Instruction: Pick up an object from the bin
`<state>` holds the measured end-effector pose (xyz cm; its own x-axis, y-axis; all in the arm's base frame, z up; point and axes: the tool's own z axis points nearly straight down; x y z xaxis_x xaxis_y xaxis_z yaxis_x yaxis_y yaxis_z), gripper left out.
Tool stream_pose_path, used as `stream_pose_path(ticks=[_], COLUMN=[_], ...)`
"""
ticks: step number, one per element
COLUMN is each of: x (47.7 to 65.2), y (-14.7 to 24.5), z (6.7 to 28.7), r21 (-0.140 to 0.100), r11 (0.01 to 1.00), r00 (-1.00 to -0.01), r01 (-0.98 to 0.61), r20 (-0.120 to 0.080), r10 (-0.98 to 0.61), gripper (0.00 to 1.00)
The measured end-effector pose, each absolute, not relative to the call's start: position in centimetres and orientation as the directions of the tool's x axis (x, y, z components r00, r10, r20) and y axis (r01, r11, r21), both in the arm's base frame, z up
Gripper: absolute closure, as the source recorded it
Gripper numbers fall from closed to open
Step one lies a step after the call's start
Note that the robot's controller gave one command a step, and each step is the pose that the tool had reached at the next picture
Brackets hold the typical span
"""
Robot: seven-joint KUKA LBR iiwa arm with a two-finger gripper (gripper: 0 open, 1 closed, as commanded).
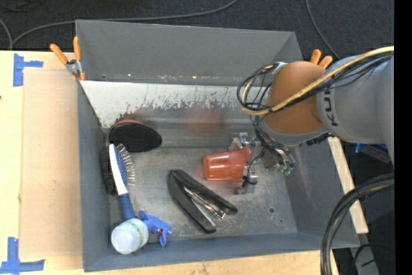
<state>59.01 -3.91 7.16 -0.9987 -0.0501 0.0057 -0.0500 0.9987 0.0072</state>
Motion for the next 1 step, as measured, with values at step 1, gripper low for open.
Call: stream_pose_path(ticks=[1], x=[58.74], y=[-4.46], z=[7.51], r21=[0.006], r11=[0.999], r00=[-0.999], r01=[-0.048], r20=[0.007], r10=[-0.048], gripper=[0.0])
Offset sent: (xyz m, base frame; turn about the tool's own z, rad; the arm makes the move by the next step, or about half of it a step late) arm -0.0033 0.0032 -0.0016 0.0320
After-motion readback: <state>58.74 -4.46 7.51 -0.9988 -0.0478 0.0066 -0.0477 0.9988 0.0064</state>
